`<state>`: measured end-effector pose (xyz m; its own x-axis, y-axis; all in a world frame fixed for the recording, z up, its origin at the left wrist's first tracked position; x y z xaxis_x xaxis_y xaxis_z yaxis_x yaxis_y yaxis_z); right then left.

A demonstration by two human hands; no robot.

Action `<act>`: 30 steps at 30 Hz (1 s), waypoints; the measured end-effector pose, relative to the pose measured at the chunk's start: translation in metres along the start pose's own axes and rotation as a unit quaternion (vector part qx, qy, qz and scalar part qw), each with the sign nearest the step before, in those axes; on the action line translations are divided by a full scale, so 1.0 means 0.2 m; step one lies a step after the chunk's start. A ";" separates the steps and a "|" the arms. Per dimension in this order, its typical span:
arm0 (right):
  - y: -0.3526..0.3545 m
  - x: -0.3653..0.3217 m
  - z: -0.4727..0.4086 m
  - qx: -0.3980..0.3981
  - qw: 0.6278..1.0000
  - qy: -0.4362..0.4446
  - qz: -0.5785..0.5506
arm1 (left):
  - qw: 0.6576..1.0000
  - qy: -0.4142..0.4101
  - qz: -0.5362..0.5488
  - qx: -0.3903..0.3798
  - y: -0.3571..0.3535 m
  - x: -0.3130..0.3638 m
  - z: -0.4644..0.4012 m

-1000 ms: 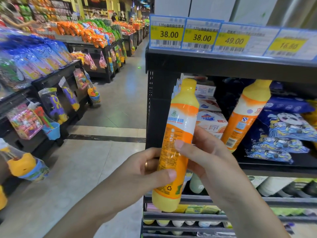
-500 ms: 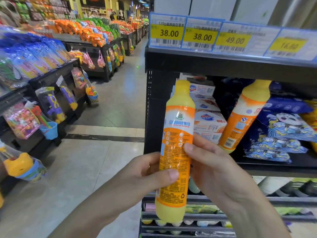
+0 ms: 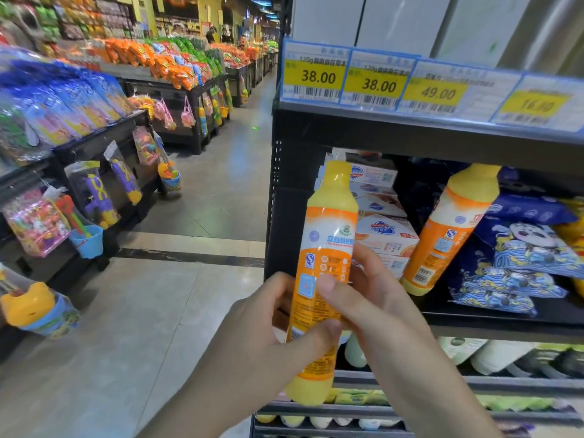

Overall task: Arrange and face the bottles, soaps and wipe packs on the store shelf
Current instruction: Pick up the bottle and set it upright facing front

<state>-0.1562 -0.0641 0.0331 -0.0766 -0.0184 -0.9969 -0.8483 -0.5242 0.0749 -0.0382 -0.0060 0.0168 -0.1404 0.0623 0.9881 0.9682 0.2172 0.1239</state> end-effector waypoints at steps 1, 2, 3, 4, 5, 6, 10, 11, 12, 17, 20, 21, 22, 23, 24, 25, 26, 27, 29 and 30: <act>0.01 0.00 0.00 0.024 0.999 0.006 0.026 | 1.000 0.002 -0.011 0.007 0.00 0.00 0.00; 0.02 -0.01 0.00 0.047 0.998 0.011 0.048 | 1.000 0.004 -0.025 0.014 0.01 0.00 0.00; 0.03 -0.02 0.01 0.068 0.995 0.016 0.068 | 0.999 0.004 -0.038 0.021 0.01 0.00 0.00; 0.04 -0.02 0.01 0.086 0.992 0.020 0.086 | 0.998 0.004 -0.053 0.027 0.01 0.00 0.00; 0.04 -0.03 0.02 0.100 0.990 0.024 0.101 | 0.997 0.003 -0.069 0.034 0.01 0.01 0.00; 0.05 -0.04 0.02 0.111 0.987 0.028 0.110 | 0.996 0.005 -0.085 0.040 0.01 0.00 0.00; 0.07 -0.03 0.02 0.154 0.977 0.038 0.145 | 0.992 0.027 -0.117 0.050 -0.01 -0.02 -0.01; 0.08 -0.03 0.02 0.162 0.973 0.040 0.158 | 0.991 0.034 -0.116 0.048 -0.02 -0.03 -0.01; 0.09 -0.04 0.02 0.167 0.971 0.041 0.164 | 0.992 0.042 -0.112 0.046 -0.03 -0.04 -0.01; 0.13 -0.03 0.03 0.129 0.981 0.041 0.136 | 0.995 0.063 -0.078 -0.011 -0.09 -0.08 -0.02; 0.14 -0.02 0.04 0.088 0.989 0.037 0.115 | 0.995 0.072 -0.018 -0.073 -0.15 -0.09 -0.03; 0.14 -0.02 0.04 0.082 0.989 0.039 0.115 | 0.993 0.076 0.007 -0.086 -0.17 -0.09 -0.03; 0.15 -0.02 0.05 0.078 0.989 0.042 0.120 | 0.992 0.077 0.028 -0.093 -0.18 -0.09 -0.04; 0.17 -0.03 0.05 0.077 0.988 0.045 0.128 | 0.992 0.077 0.042 -0.096 -0.19 -0.09 -0.04; 0.18 -0.03 0.06 0.076 0.986 0.049 0.138 | 0.992 0.073 0.048 -0.095 -0.20 -0.09 -0.05; 0.21 -0.04 0.07 0.075 0.984 0.052 0.150 | 0.992 0.068 0.046 -0.091 -0.21 -0.08 -0.06; 0.23 -0.05 0.08 0.079 0.982 0.057 0.161 | 0.993 0.062 0.043 -0.085 -0.21 -0.08 -0.07; 0.27 -0.07 0.09 0.091 0.980 0.063 0.168 | 0.994 0.057 0.042 -0.078 -0.22 -0.08 -0.07; 0.42 -0.11 0.11 0.163 0.970 0.075 0.166 | 0.996 0.052 0.036 -0.065 -0.24 -0.07 -0.08; 0.51 -0.14 0.13 0.217 0.957 0.085 0.173 | 0.997 0.054 0.031 -0.055 -0.25 -0.07 -0.08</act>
<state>-0.2537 -0.0944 0.0689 -0.3364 -0.2842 -0.8978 -0.9285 -0.0589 0.3666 -0.0810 -0.0323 -0.0022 -0.0617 -0.0338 0.9975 0.9920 0.1081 0.0650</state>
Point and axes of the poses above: each hand's wrist, its own z-axis away from the middle knuckle, its own y-axis out of the back of the hand, x = y × z, the point moved 9 cm from there along -z, towards the middle knuckle, and after that the axes turned 10 degrees about z, right-handed, at the moved point
